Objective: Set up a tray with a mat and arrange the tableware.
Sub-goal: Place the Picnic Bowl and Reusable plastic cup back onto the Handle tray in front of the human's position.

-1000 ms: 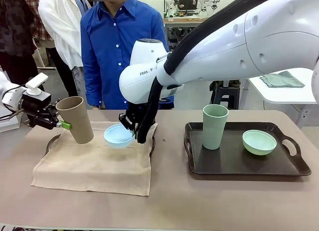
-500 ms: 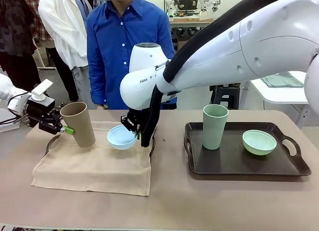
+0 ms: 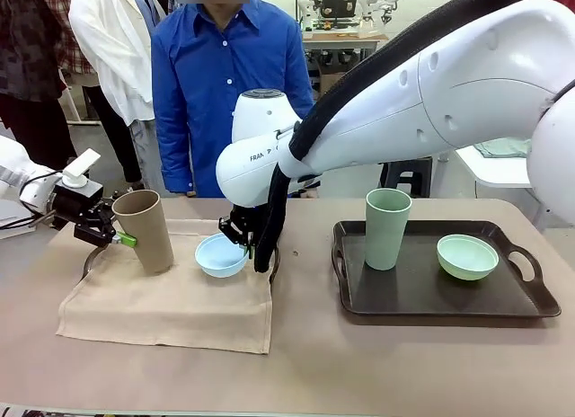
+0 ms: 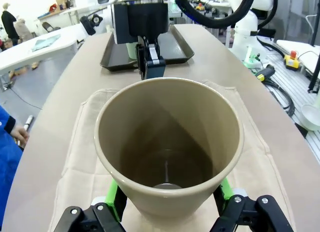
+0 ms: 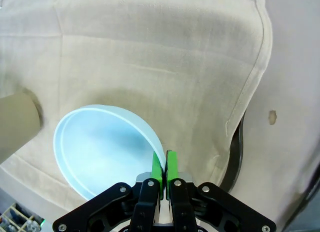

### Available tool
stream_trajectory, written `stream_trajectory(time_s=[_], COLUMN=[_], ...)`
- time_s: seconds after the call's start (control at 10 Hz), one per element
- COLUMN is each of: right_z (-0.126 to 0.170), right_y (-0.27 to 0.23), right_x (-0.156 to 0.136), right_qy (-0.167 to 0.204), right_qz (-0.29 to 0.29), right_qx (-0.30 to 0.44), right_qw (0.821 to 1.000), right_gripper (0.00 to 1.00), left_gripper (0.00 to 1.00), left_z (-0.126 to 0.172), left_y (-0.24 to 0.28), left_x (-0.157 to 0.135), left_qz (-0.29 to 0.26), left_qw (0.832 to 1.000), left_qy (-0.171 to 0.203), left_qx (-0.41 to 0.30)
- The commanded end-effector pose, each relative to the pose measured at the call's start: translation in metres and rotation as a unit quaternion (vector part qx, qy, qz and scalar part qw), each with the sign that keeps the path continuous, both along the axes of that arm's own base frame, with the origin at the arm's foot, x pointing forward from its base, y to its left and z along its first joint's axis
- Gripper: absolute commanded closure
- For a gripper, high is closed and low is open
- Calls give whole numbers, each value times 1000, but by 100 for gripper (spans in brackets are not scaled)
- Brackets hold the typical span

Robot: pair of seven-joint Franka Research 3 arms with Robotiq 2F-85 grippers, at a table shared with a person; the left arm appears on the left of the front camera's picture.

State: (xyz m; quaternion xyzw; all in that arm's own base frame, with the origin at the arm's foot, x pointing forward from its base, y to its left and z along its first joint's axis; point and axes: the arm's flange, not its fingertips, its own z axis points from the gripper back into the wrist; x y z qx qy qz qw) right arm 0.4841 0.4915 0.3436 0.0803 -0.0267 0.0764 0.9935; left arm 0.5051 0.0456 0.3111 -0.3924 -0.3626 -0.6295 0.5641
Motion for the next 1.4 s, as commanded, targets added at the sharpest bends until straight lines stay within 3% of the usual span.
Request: stream_trajectory(time_s=[0.0, 0.1, 0.3, 0.5, 0.6, 0.7, 0.9, 1.0, 1.3], right_z=[1, 2, 8, 27, 40, 53, 72, 84, 114], right_y=[2, 2, 2, 5, 3, 0, -9, -18, -41], right_x=[1, 0, -5, -16, -24, -31, -44, -52, -72], right_qy=[-11, -13, -17, -19, -28, -39, -51, -57, -64], right_qz=[-18, -21, -20, -21, -22, -20, -25, -28, -47], right_qx=[-9, -11, -9, -8, -4, 3, 6, -4, -60], right_qw=[1000, 1000, 1000, 1000, 999, 999, 998, 998, 995], right_gripper=[83, 42, 0, 0, 41, 31, 31, 31, 31], left_gripper=[14, 0, 0, 0, 0, 0, 0, 0, 0], left_z=[-4, -4, -4, -2, -1, 3, 25, 44, 107], left_y=[0, 0, 1, 6, 11, 16, 25, 22, -5], left_x=[2, 2, 0, 0, -1, -6, -18, -29, -63], left_qz=[-1, 2, 20, 61, 77, 88, 104, 119, 272], left_qw=[1000, 1000, 998, 992, 987, 979, 962, 947, 889], left_qy=[-7, -2, 12, 40, 59, 76, 90, 121, 168], left_qx=[20, 29, 56, 101, 129, 167, 237, 273, 329])
